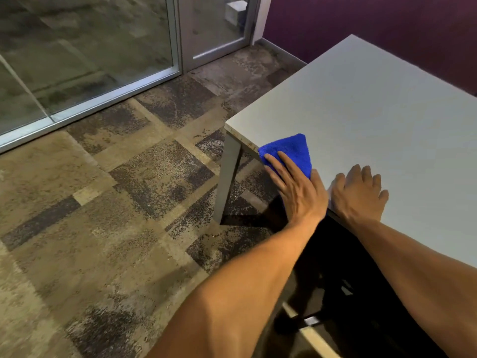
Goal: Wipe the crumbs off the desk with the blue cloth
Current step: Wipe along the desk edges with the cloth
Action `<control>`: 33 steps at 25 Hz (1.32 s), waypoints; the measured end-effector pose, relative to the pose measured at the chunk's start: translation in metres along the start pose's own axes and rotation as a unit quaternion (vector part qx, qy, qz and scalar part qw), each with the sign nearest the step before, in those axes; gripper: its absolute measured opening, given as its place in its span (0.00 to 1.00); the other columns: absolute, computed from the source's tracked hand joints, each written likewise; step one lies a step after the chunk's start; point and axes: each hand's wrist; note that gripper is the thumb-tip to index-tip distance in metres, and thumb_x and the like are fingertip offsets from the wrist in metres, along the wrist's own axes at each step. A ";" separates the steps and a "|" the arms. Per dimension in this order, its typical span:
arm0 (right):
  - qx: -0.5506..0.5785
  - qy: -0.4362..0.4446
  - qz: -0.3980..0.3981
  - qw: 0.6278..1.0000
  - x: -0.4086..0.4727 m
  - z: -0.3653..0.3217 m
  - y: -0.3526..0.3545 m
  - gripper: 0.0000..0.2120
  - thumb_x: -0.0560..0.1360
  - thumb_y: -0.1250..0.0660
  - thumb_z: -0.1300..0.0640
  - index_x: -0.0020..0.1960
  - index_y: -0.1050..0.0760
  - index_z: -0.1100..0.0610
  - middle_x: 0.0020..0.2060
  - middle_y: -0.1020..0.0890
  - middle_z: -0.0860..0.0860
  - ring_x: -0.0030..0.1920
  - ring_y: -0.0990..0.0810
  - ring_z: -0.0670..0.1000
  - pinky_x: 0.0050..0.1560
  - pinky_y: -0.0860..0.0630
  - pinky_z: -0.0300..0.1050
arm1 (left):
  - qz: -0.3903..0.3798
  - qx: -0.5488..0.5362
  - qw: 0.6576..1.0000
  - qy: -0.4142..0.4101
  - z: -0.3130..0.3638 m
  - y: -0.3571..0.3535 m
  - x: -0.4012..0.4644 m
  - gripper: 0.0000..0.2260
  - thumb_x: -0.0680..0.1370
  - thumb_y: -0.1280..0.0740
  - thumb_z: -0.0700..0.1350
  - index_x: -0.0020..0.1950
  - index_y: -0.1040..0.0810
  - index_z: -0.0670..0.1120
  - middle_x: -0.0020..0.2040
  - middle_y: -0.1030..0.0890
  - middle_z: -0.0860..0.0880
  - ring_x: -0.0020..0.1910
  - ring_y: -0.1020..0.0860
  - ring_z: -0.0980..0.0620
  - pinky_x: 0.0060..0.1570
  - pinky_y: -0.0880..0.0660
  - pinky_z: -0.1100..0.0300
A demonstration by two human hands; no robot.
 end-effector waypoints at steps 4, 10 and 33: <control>-0.019 0.000 0.005 1.000 0.001 -0.001 -0.001 0.33 0.78 0.58 0.41 0.72 0.33 0.58 0.73 0.29 0.57 0.75 0.34 0.63 0.71 0.35 0.69 | 0.036 -0.061 0.997 0.035 0.004 -0.012 0.013 0.36 0.78 0.61 0.63 0.75 0.71 0.42 0.78 0.73 0.42 0.79 0.67 0.44 0.78 0.63 0.53; -0.029 0.006 -0.004 1.000 0.003 0.001 -0.002 0.30 0.80 0.58 0.42 0.71 0.33 0.58 0.72 0.28 0.58 0.73 0.31 0.64 0.69 0.32 0.69 | 0.105 -0.108 0.989 0.015 -0.008 -0.016 0.037 0.34 0.82 0.50 0.55 0.79 0.66 0.42 0.79 0.72 0.45 0.80 0.66 0.47 0.79 0.54 0.48; 0.000 0.076 -0.029 0.997 0.003 -0.001 0.007 0.34 0.79 0.60 0.45 0.82 0.44 0.56 0.82 0.42 0.56 0.82 0.46 0.61 0.78 0.46 0.69 | 0.290 -0.239 0.924 0.071 -0.035 0.116 0.229 0.21 0.84 0.45 0.40 0.77 0.39 0.38 0.73 0.34 0.35 0.70 0.31 0.39 0.67 0.35 0.53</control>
Point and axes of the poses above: each hand's wrist, its own x-axis towards the middle knuckle, its own y-axis out of the back of the hand, z = x × y
